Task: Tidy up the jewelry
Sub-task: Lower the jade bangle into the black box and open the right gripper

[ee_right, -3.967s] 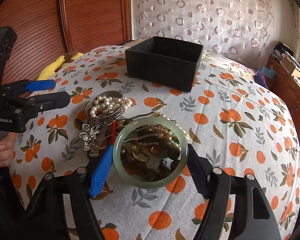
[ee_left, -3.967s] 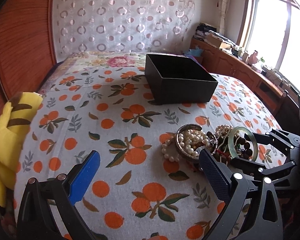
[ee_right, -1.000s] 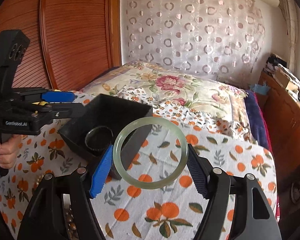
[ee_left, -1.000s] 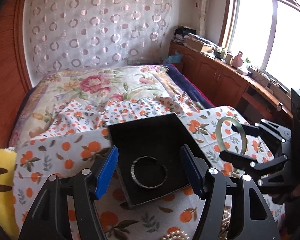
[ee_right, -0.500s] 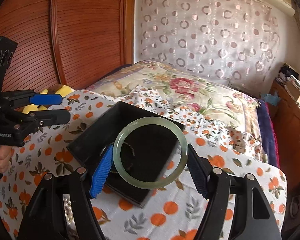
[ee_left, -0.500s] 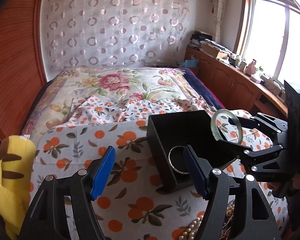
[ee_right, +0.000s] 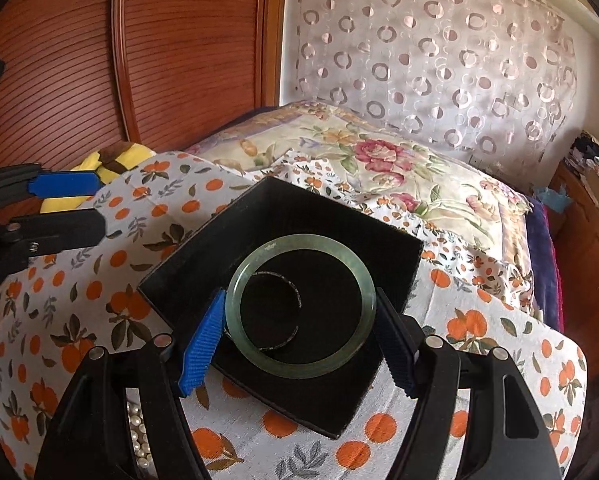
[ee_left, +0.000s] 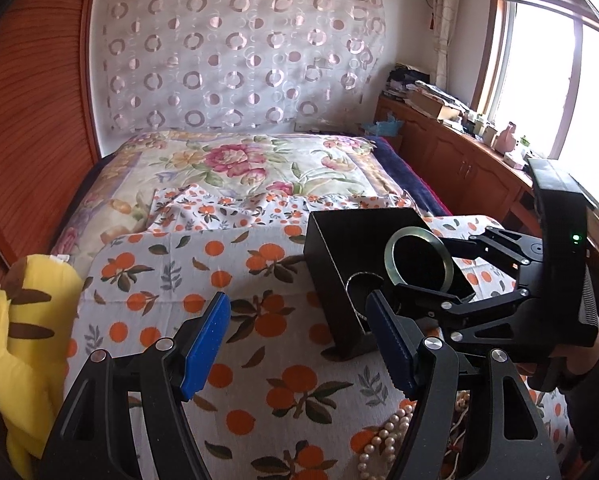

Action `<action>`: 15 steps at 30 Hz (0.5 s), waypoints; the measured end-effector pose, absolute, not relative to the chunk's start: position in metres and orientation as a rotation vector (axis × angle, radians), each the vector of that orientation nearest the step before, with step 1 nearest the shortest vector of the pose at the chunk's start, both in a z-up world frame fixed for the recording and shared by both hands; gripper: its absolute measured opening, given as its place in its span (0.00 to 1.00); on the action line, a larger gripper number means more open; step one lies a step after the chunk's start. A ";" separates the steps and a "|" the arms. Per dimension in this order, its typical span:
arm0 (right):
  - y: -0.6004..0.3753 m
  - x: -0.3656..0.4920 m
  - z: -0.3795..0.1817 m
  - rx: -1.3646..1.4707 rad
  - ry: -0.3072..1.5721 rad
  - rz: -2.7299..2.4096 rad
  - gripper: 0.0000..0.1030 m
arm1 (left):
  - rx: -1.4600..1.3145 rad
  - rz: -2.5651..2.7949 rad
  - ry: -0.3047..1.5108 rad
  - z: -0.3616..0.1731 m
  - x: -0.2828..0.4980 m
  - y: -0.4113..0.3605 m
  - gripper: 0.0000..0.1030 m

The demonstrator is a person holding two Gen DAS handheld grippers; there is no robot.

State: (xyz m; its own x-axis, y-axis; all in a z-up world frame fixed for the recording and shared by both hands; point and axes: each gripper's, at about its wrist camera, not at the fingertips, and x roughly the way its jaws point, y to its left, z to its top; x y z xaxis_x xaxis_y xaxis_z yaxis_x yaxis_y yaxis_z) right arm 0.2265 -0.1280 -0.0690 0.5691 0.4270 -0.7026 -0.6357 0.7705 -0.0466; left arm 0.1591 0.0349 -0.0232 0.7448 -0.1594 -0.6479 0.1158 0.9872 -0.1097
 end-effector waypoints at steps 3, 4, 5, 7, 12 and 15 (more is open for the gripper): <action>-0.128 0.226 -0.070 -0.311 0.730 0.632 0.73 | -0.065 -0.151 0.715 -0.023 0.157 0.035 0.66; -0.127 0.227 -0.069 -0.313 0.728 0.629 0.76 | -0.065 -0.151 0.715 -0.023 0.157 0.035 0.66; -0.127 0.226 -0.068 -0.314 0.723 0.627 0.80 | -0.066 -0.151 0.715 -0.024 0.155 0.035 0.66; -0.127 0.223 -0.065 -0.321 0.707 0.616 0.80 | -0.068 -0.149 0.712 -0.025 0.148 0.035 0.66; -0.143 0.204 -0.053 -0.279 0.677 0.603 0.80 | -0.069 -0.152 0.708 -0.026 0.129 0.033 0.66; -0.160 0.187 -0.049 -0.239 0.669 0.597 0.80 | -0.069 -0.159 0.709 -0.027 0.117 0.030 0.66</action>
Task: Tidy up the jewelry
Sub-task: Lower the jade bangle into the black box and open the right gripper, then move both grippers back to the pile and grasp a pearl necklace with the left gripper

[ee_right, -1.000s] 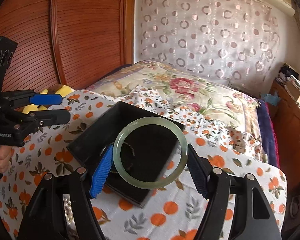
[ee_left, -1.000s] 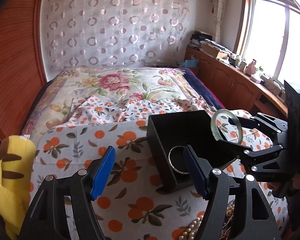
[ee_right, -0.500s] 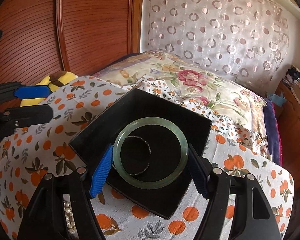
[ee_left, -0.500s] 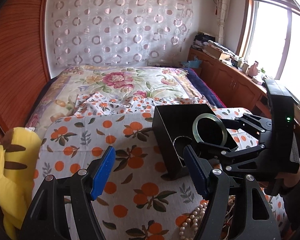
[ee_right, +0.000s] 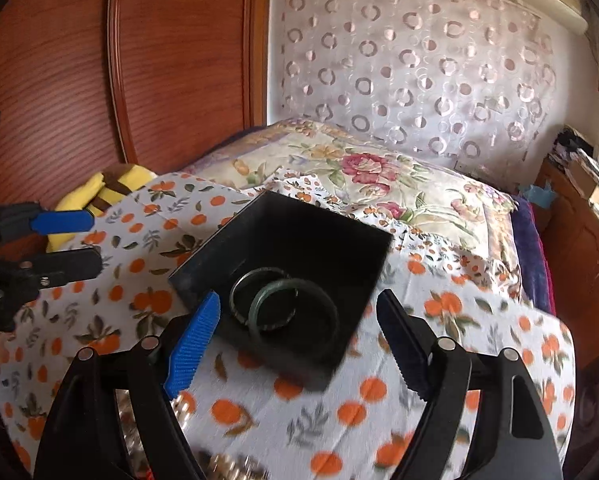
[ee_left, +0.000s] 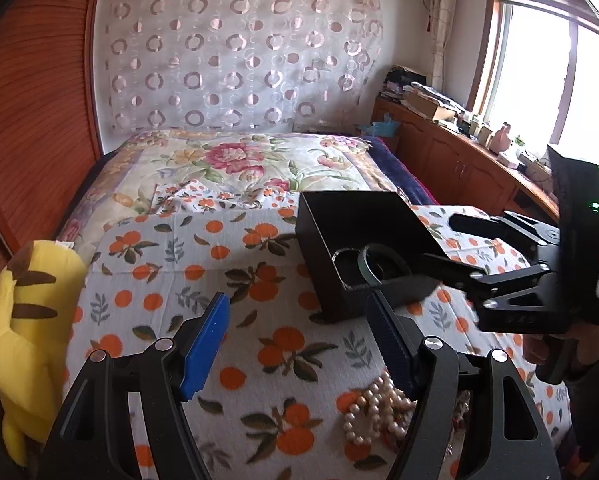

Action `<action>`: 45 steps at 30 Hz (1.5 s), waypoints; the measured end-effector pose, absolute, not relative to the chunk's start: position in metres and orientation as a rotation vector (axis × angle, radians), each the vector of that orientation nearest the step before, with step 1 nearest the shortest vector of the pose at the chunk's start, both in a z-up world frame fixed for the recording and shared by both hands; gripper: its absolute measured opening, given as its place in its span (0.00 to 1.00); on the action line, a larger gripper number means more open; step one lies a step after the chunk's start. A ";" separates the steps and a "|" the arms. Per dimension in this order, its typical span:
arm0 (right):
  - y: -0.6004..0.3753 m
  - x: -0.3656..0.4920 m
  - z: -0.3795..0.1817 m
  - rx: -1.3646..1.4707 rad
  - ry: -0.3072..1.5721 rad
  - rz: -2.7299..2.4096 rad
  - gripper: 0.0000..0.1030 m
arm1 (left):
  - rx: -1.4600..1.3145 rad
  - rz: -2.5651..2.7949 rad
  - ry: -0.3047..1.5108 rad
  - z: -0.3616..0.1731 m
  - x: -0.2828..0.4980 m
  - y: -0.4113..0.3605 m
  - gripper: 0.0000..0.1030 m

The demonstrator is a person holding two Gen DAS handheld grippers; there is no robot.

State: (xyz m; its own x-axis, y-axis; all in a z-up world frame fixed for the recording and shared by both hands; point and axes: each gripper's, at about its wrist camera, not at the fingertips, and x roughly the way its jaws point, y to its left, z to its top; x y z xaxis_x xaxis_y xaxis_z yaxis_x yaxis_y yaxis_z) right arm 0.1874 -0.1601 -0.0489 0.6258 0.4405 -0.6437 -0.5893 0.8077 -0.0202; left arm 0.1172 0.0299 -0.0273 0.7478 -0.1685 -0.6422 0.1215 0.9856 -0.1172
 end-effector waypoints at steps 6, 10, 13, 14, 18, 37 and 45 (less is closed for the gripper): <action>-0.188 0.149 -0.049 -0.199 0.669 0.571 0.65 | -0.066 -0.186 0.716 -0.032 0.096 0.020 0.66; -0.203 0.127 -0.055 -0.186 0.685 0.553 0.56 | -0.056 -0.205 0.728 -0.037 0.081 0.012 0.66; -0.214 0.111 -0.061 -0.174 0.695 0.538 0.52 | -0.049 -0.218 0.734 -0.042 0.071 0.007 0.66; -0.217 0.108 -0.062 -0.170 0.696 0.536 0.50 | -0.045 -0.222 0.737 -0.044 0.068 0.005 0.66; -0.225 0.095 -0.064 -0.166 0.701 0.526 0.44 | -0.036 -0.240 0.762 -0.053 0.060 0.000 0.66; -0.237 0.078 -0.081 -0.161 0.744 0.503 0.43 | 0.013 -0.248 0.909 -0.094 0.088 0.006 0.40; -0.236 0.078 -0.082 -0.165 0.749 0.505 0.43 | 0.093 -0.215 0.899 -0.096 0.097 -0.001 0.19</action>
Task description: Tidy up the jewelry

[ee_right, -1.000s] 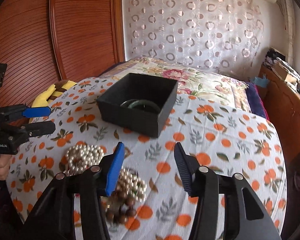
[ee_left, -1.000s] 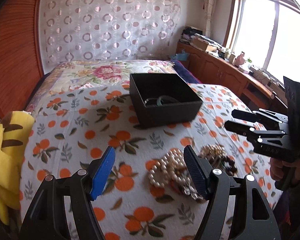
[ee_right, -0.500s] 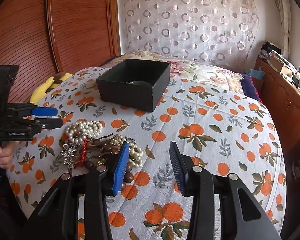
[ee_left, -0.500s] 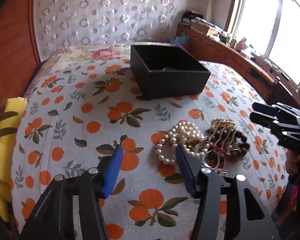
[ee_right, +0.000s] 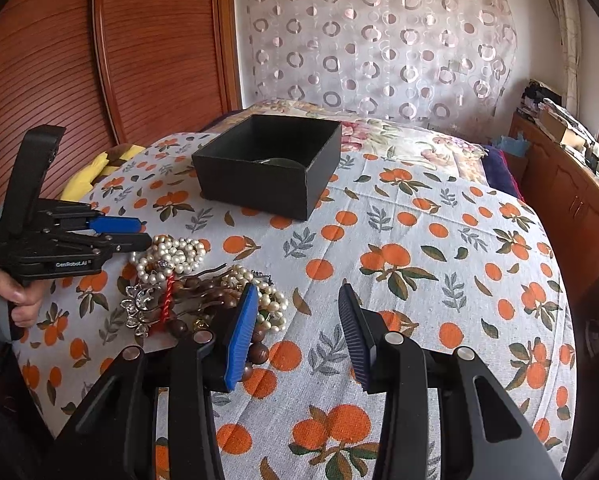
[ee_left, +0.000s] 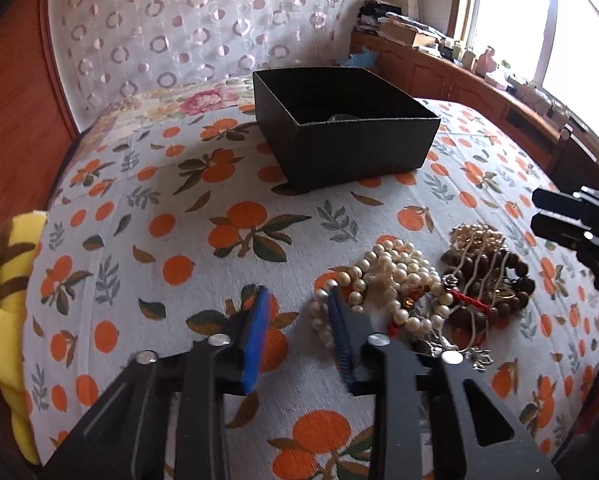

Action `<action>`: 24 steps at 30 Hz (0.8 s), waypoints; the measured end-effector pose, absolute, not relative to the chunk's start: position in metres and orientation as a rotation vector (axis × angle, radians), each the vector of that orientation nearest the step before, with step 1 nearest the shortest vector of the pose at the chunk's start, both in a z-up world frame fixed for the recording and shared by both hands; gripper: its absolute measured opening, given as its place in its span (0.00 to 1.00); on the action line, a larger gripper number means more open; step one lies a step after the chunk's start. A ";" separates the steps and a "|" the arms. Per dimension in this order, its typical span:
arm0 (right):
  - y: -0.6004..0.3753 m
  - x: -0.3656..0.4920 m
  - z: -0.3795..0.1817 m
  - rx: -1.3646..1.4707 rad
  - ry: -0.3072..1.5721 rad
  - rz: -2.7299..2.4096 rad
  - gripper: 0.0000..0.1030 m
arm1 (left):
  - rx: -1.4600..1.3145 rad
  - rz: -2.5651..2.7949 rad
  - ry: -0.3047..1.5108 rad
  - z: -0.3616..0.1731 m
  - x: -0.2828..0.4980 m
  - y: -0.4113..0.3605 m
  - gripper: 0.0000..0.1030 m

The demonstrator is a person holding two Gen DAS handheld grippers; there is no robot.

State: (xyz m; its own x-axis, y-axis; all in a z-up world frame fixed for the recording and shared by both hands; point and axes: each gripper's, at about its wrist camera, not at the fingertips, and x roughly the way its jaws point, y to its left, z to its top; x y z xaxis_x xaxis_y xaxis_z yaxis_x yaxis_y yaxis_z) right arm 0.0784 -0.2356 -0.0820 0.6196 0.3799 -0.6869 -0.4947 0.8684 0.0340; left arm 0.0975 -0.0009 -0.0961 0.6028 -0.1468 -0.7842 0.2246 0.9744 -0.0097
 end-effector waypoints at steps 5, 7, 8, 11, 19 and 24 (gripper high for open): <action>-0.235 0.082 -0.085 -0.161 0.756 0.504 0.43 | 0.081 -0.202 0.874 -0.092 0.098 0.002 0.07; -0.235 0.084 -0.087 -0.165 0.759 0.502 0.43 | 0.068 -0.188 0.849 -0.085 0.095 0.006 0.07; -0.234 0.086 -0.088 -0.168 0.763 0.501 0.42 | 0.057 -0.176 0.828 -0.078 0.093 0.009 0.07; -0.234 0.093 -0.093 -0.171 0.776 0.499 0.38 | 0.033 -0.158 0.778 -0.062 0.087 0.015 0.07; -0.225 0.109 -0.101 -0.185 0.813 0.523 0.35 | 0.004 -0.148 0.669 -0.023 0.068 0.020 0.07; -0.218 0.101 -0.100 -0.195 0.808 0.549 0.35 | 0.013 -0.155 0.627 -0.008 0.057 0.017 0.07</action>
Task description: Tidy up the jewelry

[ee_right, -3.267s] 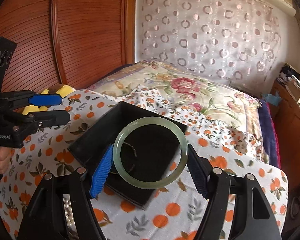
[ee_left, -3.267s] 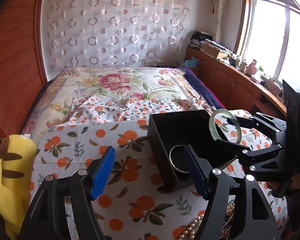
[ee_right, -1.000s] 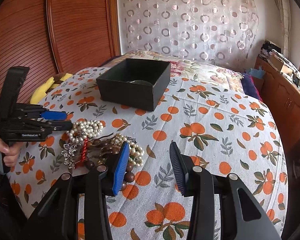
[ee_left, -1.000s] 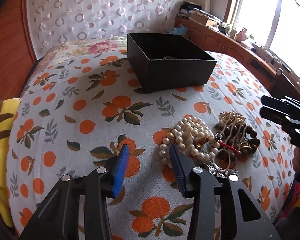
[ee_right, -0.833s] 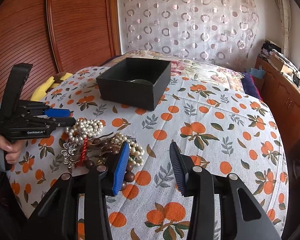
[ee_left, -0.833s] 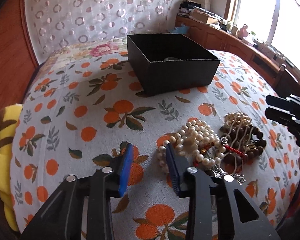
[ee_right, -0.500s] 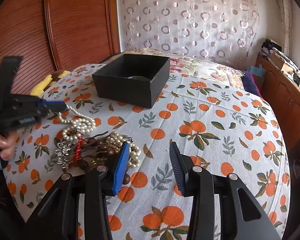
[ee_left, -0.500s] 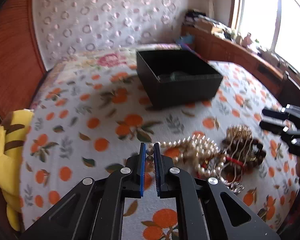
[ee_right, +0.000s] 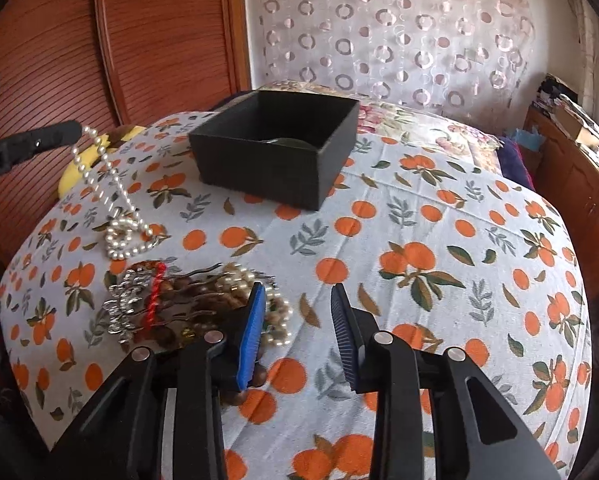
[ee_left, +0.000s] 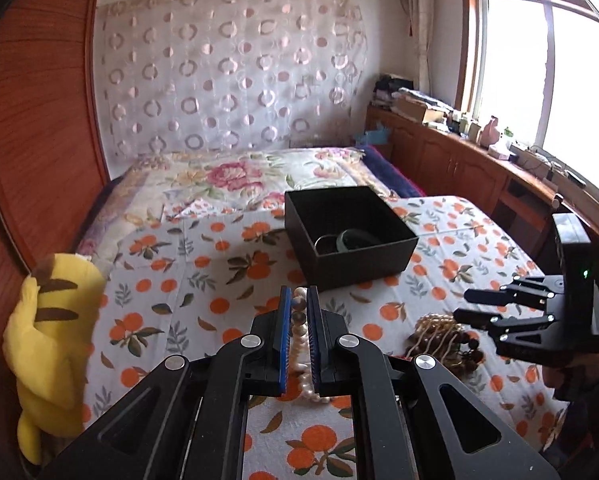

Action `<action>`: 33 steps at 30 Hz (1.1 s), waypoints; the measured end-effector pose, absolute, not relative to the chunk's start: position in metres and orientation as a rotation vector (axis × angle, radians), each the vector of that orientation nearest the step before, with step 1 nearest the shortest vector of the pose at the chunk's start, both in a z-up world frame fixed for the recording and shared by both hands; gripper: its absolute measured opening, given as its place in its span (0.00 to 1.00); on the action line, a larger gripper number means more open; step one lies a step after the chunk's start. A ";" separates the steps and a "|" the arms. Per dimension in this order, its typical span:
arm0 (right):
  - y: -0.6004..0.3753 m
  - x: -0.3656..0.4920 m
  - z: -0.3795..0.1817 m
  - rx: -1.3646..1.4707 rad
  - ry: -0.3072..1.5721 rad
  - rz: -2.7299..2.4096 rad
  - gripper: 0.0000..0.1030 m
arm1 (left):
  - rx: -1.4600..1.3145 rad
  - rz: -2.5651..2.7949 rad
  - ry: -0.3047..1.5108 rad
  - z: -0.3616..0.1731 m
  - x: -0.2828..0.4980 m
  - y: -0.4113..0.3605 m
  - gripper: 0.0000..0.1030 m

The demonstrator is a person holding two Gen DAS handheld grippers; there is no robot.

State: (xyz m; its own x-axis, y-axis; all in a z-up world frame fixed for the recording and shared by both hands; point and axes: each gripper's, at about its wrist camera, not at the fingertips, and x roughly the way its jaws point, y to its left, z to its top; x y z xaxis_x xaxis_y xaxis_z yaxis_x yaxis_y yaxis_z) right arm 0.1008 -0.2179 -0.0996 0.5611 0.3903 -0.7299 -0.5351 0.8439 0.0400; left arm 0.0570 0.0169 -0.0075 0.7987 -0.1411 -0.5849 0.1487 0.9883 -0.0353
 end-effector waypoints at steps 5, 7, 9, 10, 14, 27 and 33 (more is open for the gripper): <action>-0.213 0.093 -0.098 -0.202 0.810 0.587 0.35 | 0.017 -0.166 0.608 -0.001 0.053 0.015 0.07; -0.210 0.094 -0.100 -0.216 0.819 0.590 0.35 | 0.021 -0.170 0.607 -0.001 0.053 0.013 0.07; -0.208 0.100 -0.104 -0.214 0.839 0.599 0.35 | 0.021 -0.175 0.610 -0.001 0.053 0.012 0.07; -0.208 0.106 -0.106 -0.200 0.855 0.606 0.35 | 0.022 -0.177 0.611 -0.002 0.054 0.012 0.07; -0.210 0.117 -0.112 -0.154 0.895 0.631 0.17 | 0.026 -0.179 0.618 -0.005 0.054 0.010 0.07; -0.223 0.113 -0.077 -0.149 0.795 0.607 0.09 | 0.023 -0.180 0.592 0.006 0.057 0.011 0.07; -0.225 0.105 -0.043 -0.178 0.706 0.588 0.09 | 0.026 -0.186 0.566 0.020 0.058 0.007 0.07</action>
